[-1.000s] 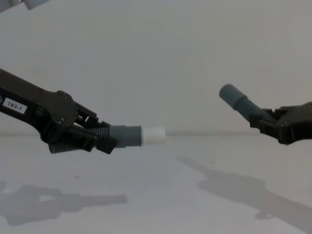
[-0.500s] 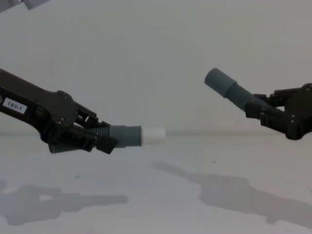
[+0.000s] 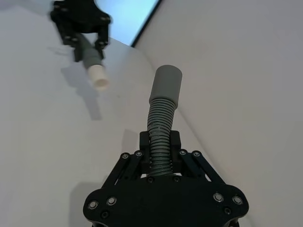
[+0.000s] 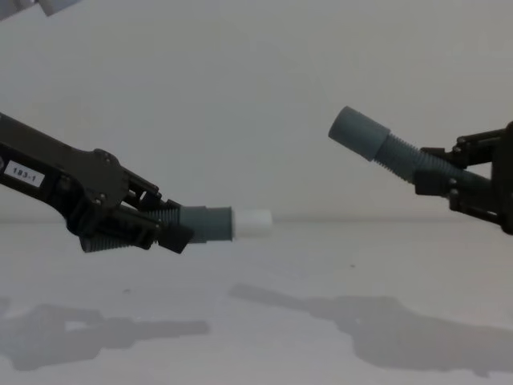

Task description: Use both hands to pick up one end of the pipe from the table, align the ends, and insert them.

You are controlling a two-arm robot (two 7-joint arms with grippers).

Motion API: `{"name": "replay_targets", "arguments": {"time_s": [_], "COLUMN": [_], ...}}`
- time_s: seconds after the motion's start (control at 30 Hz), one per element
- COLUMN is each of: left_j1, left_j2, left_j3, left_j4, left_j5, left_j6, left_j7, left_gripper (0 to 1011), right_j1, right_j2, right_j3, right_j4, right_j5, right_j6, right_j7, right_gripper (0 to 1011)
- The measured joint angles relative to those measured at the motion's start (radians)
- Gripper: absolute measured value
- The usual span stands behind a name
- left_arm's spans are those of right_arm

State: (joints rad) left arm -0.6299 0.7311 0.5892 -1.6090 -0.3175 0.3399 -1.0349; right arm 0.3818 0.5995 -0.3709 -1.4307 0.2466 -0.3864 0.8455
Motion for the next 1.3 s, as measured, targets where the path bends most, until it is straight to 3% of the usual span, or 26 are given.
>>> {"name": "replay_targets", "arguments": {"time_s": [0.07, 0.53, 0.8, 1.03, 1.3], "left_j1": [0.000, 0.000, 0.000, 0.000, 0.000], "left_j2": [0.000, 0.000, 0.000, 0.000, 0.000], "left_j3": [0.000, 0.000, 0.000, 0.000, 0.000], "left_j4": [0.000, 0.000, 0.000, 0.000, 0.000], "left_j5": [0.000, 0.000, 0.000, 0.000, 0.000], "left_j6": [0.000, 0.000, 0.000, 0.000, 0.000], "left_j7": [0.000, 0.000, 0.000, 0.000, 0.000], "left_gripper": [332, 332, 332, 332, 332], "right_j1": [0.019, 0.113, 0.182, 0.235, 0.266], "right_j2": [0.012, 0.065, 0.094, 0.102, 0.092], "right_j3": [-0.009, -0.060, -0.108, -0.148, -0.162], "right_j4": [0.023, 0.115, 0.166, 0.192, 0.206], "right_j5": [0.014, 0.093, 0.168, 0.218, 0.215], "right_j6": [-0.056, -0.276, -0.412, -0.494, -0.529], "right_j7": [0.052, 0.284, 0.459, 0.572, 0.606], "right_gripper": [214, 214, 214, 214, 214]}}
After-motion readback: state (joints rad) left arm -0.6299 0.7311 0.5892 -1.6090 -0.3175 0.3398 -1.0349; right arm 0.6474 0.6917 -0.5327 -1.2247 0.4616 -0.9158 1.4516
